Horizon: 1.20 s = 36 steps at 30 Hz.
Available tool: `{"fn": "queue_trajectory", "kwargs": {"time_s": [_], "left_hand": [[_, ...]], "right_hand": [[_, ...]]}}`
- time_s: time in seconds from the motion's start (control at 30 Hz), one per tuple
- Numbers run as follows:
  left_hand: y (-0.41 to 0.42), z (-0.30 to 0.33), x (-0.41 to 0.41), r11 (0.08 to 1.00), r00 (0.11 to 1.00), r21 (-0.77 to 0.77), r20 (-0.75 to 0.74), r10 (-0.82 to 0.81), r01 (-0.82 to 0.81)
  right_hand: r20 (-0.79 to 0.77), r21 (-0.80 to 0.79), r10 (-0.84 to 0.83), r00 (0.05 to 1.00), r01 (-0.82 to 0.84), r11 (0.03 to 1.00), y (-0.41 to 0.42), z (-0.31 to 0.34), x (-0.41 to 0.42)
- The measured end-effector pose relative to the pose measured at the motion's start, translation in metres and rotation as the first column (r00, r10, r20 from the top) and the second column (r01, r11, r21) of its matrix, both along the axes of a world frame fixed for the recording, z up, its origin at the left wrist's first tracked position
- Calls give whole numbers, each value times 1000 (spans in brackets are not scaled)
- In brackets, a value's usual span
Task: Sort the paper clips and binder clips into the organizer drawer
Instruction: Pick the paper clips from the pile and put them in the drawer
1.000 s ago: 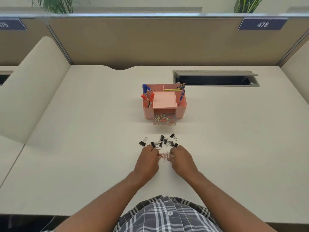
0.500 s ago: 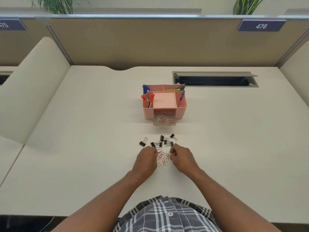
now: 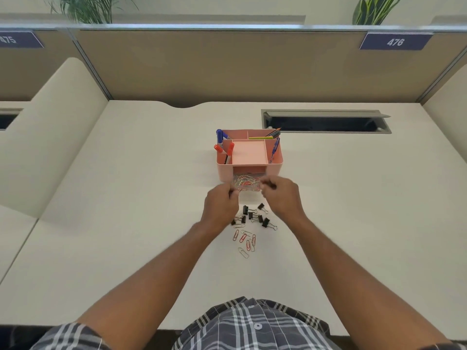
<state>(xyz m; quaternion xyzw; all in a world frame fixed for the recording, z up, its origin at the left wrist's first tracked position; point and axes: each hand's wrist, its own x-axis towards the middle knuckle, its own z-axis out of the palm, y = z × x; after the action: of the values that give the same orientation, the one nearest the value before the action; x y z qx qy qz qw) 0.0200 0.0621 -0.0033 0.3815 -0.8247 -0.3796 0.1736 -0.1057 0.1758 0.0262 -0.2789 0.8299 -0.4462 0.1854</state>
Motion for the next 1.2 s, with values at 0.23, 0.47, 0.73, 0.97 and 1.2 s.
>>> {"fn": "queue_trajectory", "kwargs": {"time_s": [0.23,0.47,0.73,0.97,1.2], "left_hand": [[-14,15,-27,1000,1000,-17,5,-16,16],[7,-15,9,998,999,-47,6,-53,53],[45,-74,60,956,933,-159,303,-192,248],[42,-73,51,937,916,-201,345,-204,285],[39,-76,51,931,920,-222,334,-207,290]], "right_hand": [[-117,87,65,991,-55,995,-33,16,-11],[-120,171,141,983,-119,978,1,-1,0],[35,597,393,919,-335,729,40,-62,55],[-174,492,422,890,-293,820,37,-85,77],[-199,483,417,887,-282,829,35,-84,67]]}}
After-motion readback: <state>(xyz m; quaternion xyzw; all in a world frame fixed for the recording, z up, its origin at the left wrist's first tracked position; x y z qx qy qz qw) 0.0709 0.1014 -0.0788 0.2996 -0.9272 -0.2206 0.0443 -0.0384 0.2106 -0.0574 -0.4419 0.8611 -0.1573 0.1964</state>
